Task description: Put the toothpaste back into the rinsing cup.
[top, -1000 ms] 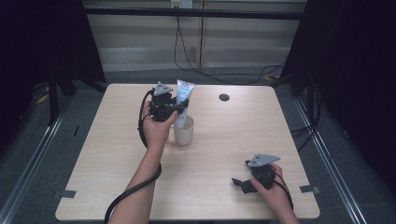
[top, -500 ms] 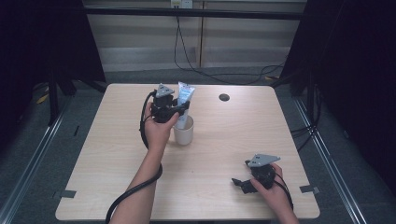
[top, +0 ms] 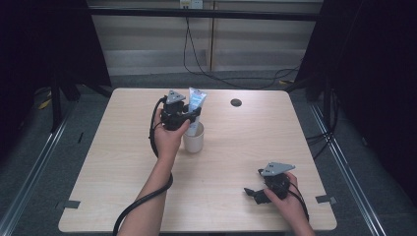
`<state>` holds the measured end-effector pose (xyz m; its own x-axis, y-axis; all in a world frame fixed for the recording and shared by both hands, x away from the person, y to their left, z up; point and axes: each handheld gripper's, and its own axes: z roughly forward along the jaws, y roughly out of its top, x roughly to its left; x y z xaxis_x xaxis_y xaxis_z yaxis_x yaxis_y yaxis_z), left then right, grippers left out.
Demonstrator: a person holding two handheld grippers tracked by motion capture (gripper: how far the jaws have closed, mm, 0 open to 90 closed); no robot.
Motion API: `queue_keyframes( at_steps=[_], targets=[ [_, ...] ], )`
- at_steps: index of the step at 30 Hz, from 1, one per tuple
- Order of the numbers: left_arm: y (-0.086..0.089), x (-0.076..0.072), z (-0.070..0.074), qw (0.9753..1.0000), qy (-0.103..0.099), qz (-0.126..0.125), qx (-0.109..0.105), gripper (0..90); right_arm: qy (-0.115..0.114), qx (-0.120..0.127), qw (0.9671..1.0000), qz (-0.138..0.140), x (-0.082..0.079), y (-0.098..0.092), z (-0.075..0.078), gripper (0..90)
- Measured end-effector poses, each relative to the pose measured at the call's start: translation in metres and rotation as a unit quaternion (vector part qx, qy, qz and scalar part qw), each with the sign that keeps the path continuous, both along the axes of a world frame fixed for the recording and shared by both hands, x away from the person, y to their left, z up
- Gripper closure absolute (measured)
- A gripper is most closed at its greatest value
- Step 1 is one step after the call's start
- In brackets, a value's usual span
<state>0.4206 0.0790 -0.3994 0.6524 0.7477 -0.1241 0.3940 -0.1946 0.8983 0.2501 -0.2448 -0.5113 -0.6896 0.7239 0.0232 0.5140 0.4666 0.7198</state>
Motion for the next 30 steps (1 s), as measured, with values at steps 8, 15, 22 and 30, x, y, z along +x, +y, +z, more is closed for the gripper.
queue_keyframes(
  at_steps=[8,15,22,30],
  targets=[
    [-0.001,0.000,-0.007,1.0000,0.004,0.004,0.007,60.8,0.000,0.000,1.0000,0.000,0.000,0.000,0.000,10.1],
    [-0.002,-0.002,-0.009,0.9999,0.006,0.002,0.011,60.3,0.000,0.000,1.0000,0.000,0.000,0.000,0.000,10.1],
    [-0.004,-0.002,-0.012,0.9998,0.007,0.001,0.019,59.9,0.000,0.000,1.0000,0.000,0.000,0.000,0.000,10.1],
    [-0.005,-0.004,-0.015,0.9997,0.008,0.002,0.022,59.5,0.000,0.000,1.0000,0.000,0.000,0.000,0.000,10.1]
  ],
)
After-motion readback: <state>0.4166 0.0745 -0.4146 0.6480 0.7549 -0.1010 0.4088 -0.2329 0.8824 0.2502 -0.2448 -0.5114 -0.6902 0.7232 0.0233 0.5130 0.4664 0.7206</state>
